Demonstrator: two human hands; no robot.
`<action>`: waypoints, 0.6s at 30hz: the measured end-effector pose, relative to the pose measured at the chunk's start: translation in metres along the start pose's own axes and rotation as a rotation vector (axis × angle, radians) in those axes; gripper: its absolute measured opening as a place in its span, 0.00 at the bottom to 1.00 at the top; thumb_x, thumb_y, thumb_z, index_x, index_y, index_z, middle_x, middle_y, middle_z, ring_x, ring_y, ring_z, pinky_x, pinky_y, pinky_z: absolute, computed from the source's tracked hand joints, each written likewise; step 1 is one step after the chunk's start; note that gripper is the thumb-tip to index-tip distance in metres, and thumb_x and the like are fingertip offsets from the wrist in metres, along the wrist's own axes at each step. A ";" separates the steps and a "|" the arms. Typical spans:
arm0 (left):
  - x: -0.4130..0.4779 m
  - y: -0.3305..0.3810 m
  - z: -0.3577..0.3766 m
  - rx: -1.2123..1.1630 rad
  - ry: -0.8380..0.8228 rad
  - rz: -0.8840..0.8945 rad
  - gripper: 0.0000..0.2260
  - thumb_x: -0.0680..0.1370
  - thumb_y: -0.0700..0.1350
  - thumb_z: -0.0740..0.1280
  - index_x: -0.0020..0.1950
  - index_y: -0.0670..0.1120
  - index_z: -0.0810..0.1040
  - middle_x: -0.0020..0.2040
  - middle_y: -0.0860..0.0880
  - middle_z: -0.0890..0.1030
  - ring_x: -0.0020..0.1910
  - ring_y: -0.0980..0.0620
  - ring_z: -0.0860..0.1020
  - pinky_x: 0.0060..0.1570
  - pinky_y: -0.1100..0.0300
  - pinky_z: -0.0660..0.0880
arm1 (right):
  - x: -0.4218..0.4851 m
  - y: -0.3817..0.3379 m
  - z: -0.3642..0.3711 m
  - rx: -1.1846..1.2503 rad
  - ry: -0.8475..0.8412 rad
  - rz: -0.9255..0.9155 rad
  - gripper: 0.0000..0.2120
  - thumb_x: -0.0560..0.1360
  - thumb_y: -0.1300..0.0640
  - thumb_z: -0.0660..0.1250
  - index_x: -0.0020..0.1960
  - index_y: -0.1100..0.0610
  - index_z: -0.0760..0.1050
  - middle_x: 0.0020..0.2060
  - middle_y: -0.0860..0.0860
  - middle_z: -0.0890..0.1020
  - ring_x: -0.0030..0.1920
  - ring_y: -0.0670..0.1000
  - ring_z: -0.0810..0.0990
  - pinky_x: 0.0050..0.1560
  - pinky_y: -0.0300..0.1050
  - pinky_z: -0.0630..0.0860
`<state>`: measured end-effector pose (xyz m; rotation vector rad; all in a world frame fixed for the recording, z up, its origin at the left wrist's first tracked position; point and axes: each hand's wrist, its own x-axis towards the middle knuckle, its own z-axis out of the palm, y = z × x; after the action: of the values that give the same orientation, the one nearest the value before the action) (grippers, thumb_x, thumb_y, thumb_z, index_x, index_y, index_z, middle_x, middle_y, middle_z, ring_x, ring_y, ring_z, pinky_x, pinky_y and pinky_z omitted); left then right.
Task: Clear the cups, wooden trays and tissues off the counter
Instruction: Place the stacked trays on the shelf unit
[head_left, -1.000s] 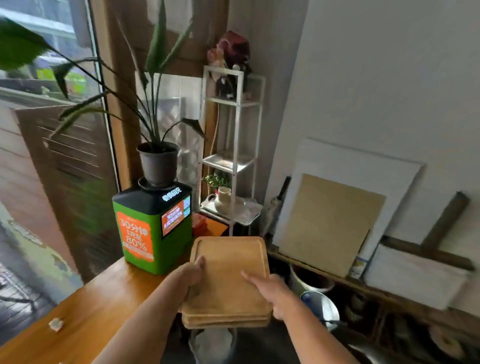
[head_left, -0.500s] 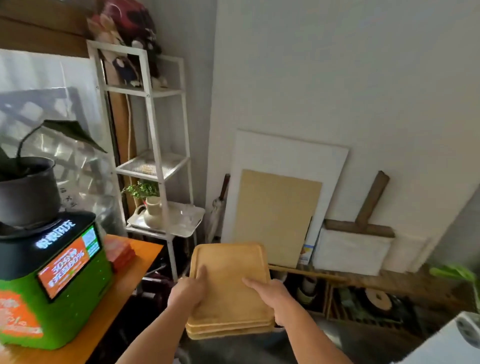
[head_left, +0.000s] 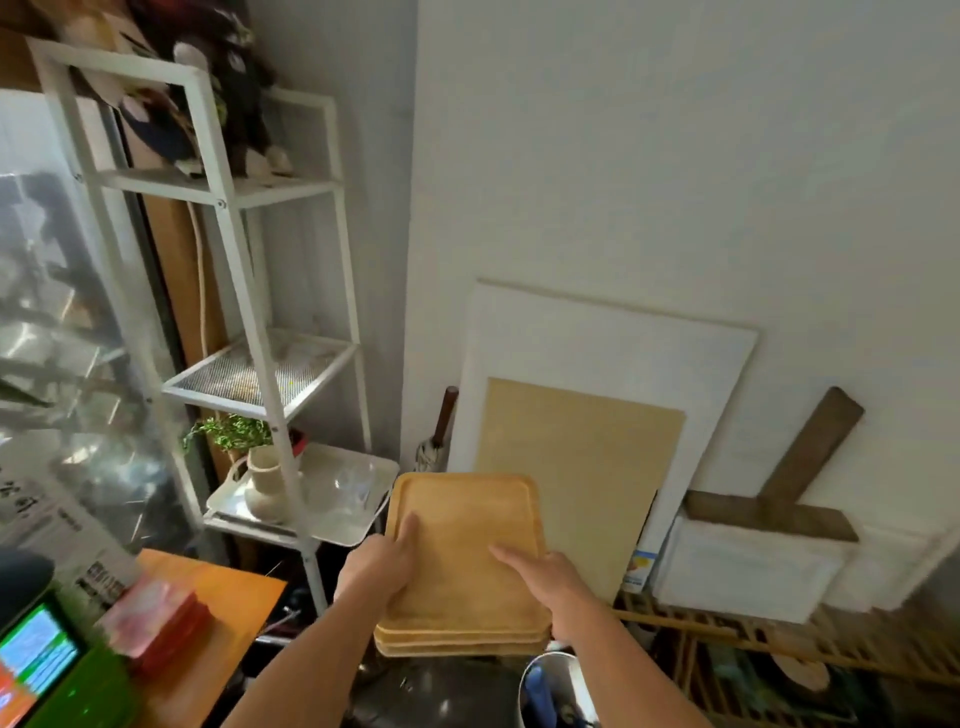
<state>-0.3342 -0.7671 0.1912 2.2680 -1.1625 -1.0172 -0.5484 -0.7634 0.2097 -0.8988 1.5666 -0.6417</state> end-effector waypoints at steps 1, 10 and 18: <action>0.012 0.007 -0.002 -0.013 0.010 0.002 0.42 0.76 0.73 0.47 0.68 0.40 0.74 0.49 0.45 0.77 0.43 0.48 0.74 0.47 0.54 0.72 | 0.015 -0.010 0.001 -0.003 -0.008 0.002 0.35 0.60 0.40 0.82 0.59 0.60 0.78 0.50 0.57 0.84 0.49 0.59 0.84 0.51 0.53 0.81; 0.105 0.064 -0.013 -0.007 0.196 -0.004 0.41 0.75 0.73 0.45 0.66 0.42 0.76 0.49 0.45 0.78 0.45 0.47 0.76 0.48 0.53 0.74 | 0.141 -0.093 0.006 -0.050 -0.194 0.015 0.35 0.56 0.37 0.82 0.52 0.55 0.73 0.47 0.53 0.81 0.46 0.55 0.81 0.44 0.50 0.79; 0.152 0.100 -0.018 -0.031 0.427 -0.116 0.41 0.76 0.72 0.45 0.63 0.42 0.78 0.47 0.46 0.76 0.44 0.46 0.76 0.49 0.54 0.73 | 0.226 -0.162 0.016 -0.176 -0.338 -0.033 0.44 0.58 0.37 0.82 0.66 0.58 0.72 0.54 0.55 0.80 0.50 0.57 0.81 0.48 0.51 0.79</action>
<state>-0.3141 -0.9488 0.2004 2.3908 -0.8368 -0.5400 -0.5109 -1.0394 0.2115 -1.1049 1.3182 -0.3548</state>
